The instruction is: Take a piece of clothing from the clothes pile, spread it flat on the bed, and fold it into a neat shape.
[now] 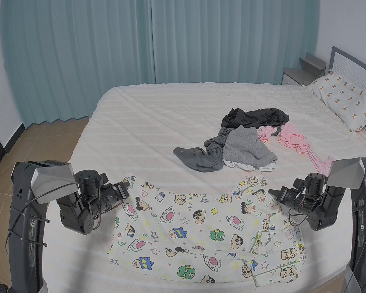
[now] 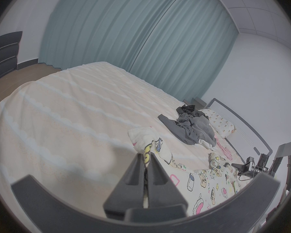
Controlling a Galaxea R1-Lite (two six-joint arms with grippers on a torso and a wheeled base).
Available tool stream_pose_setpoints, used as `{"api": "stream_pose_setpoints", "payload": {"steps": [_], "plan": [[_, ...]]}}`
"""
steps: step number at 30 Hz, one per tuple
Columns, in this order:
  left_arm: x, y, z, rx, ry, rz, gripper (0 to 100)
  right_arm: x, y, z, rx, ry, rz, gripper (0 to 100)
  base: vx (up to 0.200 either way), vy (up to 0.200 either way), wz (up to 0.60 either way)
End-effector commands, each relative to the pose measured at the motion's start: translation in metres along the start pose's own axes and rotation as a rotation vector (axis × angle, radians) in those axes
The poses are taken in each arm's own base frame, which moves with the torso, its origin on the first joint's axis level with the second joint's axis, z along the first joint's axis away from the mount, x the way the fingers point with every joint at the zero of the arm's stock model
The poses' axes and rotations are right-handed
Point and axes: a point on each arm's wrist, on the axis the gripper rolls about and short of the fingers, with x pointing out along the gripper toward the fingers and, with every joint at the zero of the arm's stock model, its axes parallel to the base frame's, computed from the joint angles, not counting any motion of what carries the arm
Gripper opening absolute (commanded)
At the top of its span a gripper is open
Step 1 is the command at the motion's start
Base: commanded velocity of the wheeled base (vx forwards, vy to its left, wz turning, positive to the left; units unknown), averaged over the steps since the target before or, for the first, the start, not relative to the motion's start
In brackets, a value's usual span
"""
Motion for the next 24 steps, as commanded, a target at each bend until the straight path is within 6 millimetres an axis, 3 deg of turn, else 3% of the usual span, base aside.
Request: {"api": "stream_pose_setpoints", "payload": {"steps": [1,5,14,15,24], "plan": [[0.000,0.001,-0.001,-0.003,0.005,0.002,0,0.003,0.002,-0.002,-0.003,0.013,0.015,100,0.000,0.000,0.00],[-0.001,0.001,-0.002,-0.003,0.006,0.003,0,0.011,0.010,-0.015,-0.011,0.060,0.045,100,0.000,0.000,0.00],[-0.001,0.001,-0.003,-0.005,0.009,0.006,0,0.016,0.013,-0.017,-0.013,0.078,0.049,100,0.000,0.000,0.00],[-0.001,0.001,-0.003,-0.005,0.009,0.006,0,0.016,0.012,-0.014,-0.013,0.070,0.049,0,0.000,0.000,0.00],[-0.001,0.000,-0.001,0.000,0.003,0.002,0,0.010,0.003,-0.003,-0.005,0.023,0.038,0,0.000,0.000,0.00]]}}
